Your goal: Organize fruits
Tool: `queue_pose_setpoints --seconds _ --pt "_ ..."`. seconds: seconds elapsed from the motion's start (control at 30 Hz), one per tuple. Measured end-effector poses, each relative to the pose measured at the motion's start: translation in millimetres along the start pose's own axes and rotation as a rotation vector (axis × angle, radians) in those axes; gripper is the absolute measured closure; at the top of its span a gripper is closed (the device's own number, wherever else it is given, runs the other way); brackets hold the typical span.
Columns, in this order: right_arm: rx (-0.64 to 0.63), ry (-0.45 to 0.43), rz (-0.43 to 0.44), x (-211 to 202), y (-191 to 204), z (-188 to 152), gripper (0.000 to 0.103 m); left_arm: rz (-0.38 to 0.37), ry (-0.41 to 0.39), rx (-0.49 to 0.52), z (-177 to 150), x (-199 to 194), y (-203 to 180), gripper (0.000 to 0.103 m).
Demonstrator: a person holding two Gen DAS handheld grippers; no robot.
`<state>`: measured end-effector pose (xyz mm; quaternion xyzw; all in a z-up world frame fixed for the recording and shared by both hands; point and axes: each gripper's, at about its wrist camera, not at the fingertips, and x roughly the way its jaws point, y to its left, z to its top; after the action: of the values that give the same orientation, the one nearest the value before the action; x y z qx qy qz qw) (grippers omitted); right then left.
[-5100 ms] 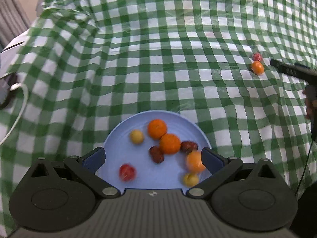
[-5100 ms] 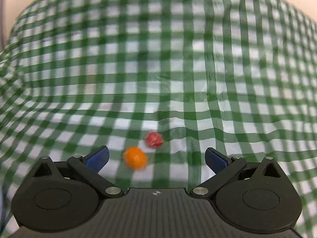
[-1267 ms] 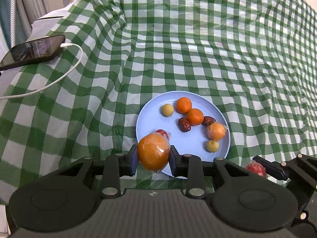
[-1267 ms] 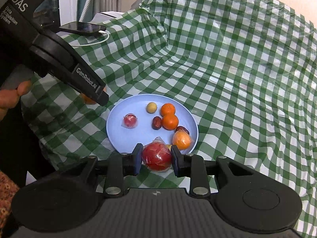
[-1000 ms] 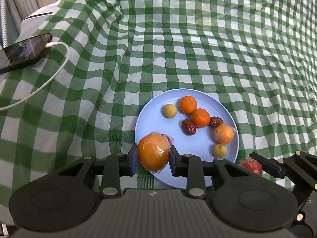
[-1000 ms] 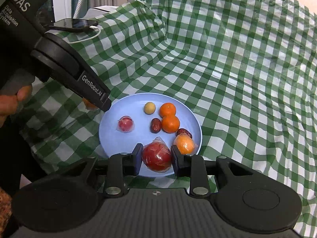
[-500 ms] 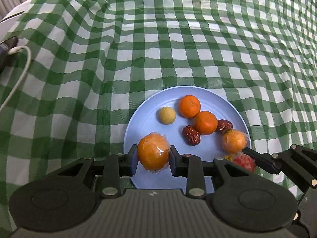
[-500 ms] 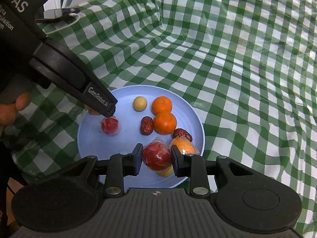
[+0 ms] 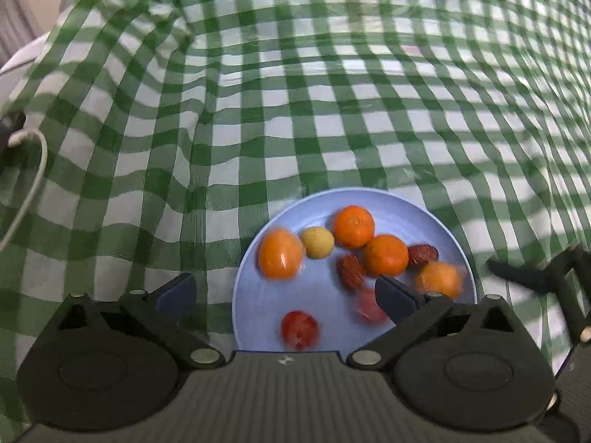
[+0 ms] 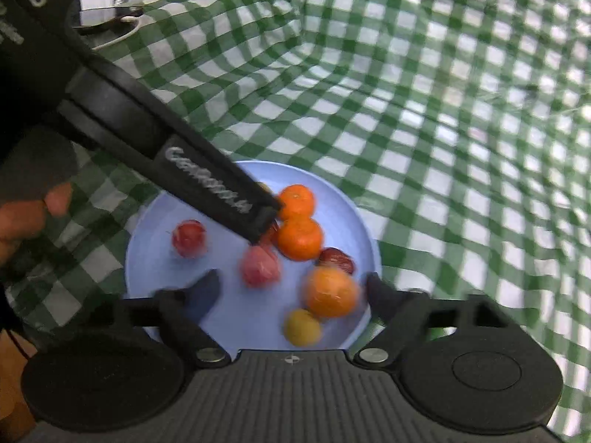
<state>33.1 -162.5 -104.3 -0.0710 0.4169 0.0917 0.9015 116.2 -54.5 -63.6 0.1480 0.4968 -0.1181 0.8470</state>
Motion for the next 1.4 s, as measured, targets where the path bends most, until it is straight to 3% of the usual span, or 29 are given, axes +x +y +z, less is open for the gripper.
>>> queue_pose_setpoints --seconds 0.1,0.43,0.6,0.9,1.4 --pt "0.003 -0.002 -0.005 -19.0 0.4 -6.9 0.009 0.001 0.006 0.022 -6.8 -12.8 -0.4 0.000" --pt "0.007 -0.049 -0.050 -79.4 21.1 -34.5 0.003 0.015 -0.033 -0.069 -48.1 -74.9 8.8 0.000" --pt "-0.031 -0.109 -0.082 -99.0 32.7 -37.5 0.001 0.096 -0.055 -0.065 -70.7 -90.3 5.5 0.000" --pt "-0.032 -0.119 -0.087 -113.1 39.4 -42.9 0.001 0.075 -0.047 -0.115 -87.3 -101.5 11.5 0.000" --pt "-0.029 -0.126 -0.097 -116.4 41.8 -41.1 0.001 0.097 -0.060 -0.100 -89.7 -107.0 7.8 0.000"
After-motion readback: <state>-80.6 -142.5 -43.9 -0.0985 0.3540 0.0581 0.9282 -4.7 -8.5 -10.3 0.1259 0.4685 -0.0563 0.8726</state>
